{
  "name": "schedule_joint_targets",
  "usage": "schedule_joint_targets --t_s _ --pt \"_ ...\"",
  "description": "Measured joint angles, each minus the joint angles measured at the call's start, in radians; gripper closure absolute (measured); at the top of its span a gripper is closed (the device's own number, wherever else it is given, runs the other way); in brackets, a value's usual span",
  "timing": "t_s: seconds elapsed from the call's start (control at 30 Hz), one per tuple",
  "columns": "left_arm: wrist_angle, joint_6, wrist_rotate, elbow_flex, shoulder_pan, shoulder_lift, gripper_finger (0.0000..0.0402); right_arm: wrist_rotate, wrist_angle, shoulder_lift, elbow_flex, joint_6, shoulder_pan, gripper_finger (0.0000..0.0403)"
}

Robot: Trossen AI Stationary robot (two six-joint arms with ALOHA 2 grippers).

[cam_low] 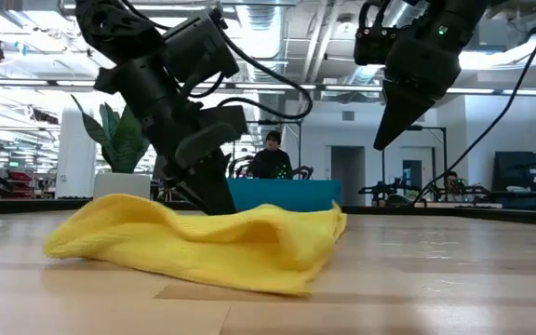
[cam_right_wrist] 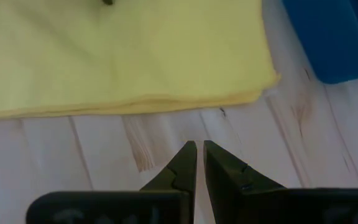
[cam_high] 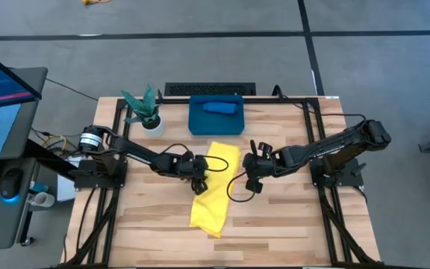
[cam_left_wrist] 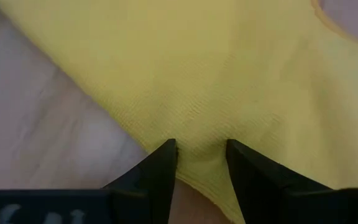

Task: Roll microfiber towels into tight, uniform cylinder then place into a basket
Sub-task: Fold the yellow microfiber towel

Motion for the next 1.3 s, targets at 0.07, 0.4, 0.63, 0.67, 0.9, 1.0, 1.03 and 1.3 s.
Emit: schedule_joint_targets --t_s 0.07,0.4,0.63,0.67,0.9,1.0,1.03,1.3 --pt "-0.005 -0.061 -0.032 -0.001 -0.024 0.001 0.0262 0.000 -0.004 0.000 0.000 0.000 0.000 0.0349" --pt "-0.023 -0.228 -0.068 0.013 -0.148 0.006 0.0262 0.000 -0.010 0.000 0.000 0.001 0.000 0.0349" --pt "-0.085 -0.078 -0.110 0.059 -0.162 -0.024 0.0262 0.000 -0.006 0.000 0.000 0.001 0.020 0.0349" --pt "-0.091 -0.060 -0.118 0.066 -0.167 -0.033 0.0262 0.000 -0.006 0.000 0.000 0.001 0.031 0.0349" --pt "-0.084 0.020 -0.268 0.074 -0.268 -0.078 0.0262 0.001 0.082 0.011 -0.001 0.011 0.160 0.0349" --pt "-0.068 0.038 -0.310 0.075 -0.314 -0.080 0.0262 0.004 0.182 0.034 -0.001 0.011 0.220 0.0349" --pt "-0.065 0.047 -0.320 0.075 -0.325 -0.078 0.0262 0.006 0.213 0.044 -0.001 0.011 0.238 0.0349" --pt "0.012 0.086 -0.323 0.066 -0.293 -0.023 0.0262 0.051 0.415 0.180 -0.001 -0.042 0.310 0.0349"
